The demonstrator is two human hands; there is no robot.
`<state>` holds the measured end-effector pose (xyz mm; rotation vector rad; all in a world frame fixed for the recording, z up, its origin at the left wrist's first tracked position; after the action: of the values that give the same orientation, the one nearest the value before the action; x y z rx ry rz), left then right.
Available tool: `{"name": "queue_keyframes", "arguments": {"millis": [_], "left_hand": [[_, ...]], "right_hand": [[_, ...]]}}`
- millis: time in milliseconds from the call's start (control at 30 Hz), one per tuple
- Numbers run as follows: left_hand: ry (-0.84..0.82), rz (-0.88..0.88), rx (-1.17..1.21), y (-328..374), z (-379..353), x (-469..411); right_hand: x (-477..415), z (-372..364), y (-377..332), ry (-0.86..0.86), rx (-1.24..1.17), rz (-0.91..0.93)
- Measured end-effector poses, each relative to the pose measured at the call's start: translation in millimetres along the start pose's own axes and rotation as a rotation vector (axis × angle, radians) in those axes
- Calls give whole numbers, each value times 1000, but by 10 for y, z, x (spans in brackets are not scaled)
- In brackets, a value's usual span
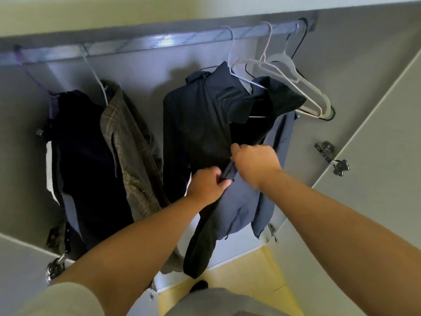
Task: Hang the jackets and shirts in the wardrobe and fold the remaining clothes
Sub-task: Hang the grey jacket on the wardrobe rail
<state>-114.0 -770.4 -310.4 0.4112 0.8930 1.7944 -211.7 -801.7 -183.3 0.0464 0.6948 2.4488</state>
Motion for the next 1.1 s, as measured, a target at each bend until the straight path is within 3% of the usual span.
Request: {"name": "queue_keyframes", "arguments": {"millis": [200, 500, 700, 900, 1100], "left_hand": [[40, -65, 15, 178, 13, -269], [18, -53, 22, -32, 66, -347], [119, -83, 190, 330, 288, -587], [78, -139, 93, 390, 376, -716], [95, -75, 113, 256, 439, -763]], "right_hand": [[-153, -71, 8, -21, 14, 34], [-461, 163, 407, 46, 87, -105], [-442, 129, 262, 52, 104, -94], [-549, 247, 358, 39, 109, -65], [-676, 441, 547, 57, 128, -150]]}}
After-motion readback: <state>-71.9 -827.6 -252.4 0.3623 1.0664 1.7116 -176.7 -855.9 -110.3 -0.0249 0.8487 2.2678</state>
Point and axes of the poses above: each hand's wrist, its own x-axis away from the middle knuckle, its own z-axis out of the back of the hand, y = z × x, the point moved 10 cm from there along -x, towards the middle knuckle, and after that the axes turned 12 degrees about x, right-handed, at the moved point
